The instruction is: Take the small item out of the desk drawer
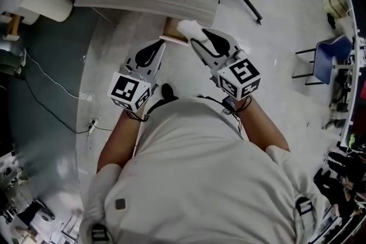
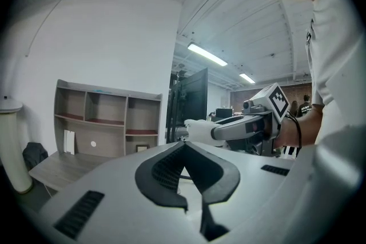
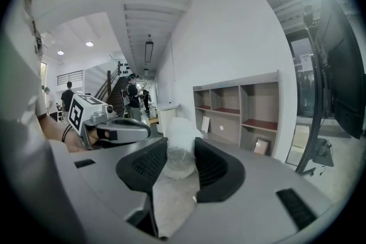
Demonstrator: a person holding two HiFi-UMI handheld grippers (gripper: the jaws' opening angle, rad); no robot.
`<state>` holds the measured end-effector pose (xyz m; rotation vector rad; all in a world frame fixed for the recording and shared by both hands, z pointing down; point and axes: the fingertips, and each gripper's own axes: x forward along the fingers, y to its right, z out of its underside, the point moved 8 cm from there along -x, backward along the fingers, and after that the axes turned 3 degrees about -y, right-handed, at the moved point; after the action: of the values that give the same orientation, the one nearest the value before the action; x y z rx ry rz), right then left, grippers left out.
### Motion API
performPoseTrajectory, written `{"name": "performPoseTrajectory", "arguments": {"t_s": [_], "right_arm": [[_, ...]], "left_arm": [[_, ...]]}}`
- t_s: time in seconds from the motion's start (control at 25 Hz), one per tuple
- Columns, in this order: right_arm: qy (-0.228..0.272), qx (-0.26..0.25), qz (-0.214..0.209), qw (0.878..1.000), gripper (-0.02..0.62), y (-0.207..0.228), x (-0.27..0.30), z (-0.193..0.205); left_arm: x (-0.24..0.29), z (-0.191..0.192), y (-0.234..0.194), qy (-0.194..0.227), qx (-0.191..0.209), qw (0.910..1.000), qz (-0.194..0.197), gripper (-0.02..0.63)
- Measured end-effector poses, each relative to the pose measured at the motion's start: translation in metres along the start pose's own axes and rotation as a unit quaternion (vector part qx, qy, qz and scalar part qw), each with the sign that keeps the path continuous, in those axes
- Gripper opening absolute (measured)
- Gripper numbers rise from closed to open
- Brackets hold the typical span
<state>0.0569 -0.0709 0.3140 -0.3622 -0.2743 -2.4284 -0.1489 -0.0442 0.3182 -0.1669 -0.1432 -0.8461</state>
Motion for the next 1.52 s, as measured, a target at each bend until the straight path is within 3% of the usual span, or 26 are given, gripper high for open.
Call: {"name": "performPoseTrajectory", "arguments": {"t_s": [0.32,0.8,1.16,1.52], "right_arm": [[-0.002,0.004,-0.025,1.0,0.158,0.031,-0.061,0.026],[0.017,-0.012,-0.078,0.997,0.16,0.043,-0.133,0.052],[0.019,-0.006,-0.098,0.995,0.16,0.024,-0.153,0.063],[0.021,-0.008,-0.075,0.997,0.16,-0.024,-0.174,0.077]], "left_arm": [[0.028,0.002,0.066,0.001,-0.001,0.9999,-0.015,0.015],[0.021,0.005,0.156,-0.004,-0.004,0.9974,-0.072,0.015],[-0.01,0.008,0.186,-0.012,-0.005,0.9954,-0.095,0.015],[-0.05,0.017,0.201,-0.005,-0.007,0.9972,-0.075,0.015]]}}
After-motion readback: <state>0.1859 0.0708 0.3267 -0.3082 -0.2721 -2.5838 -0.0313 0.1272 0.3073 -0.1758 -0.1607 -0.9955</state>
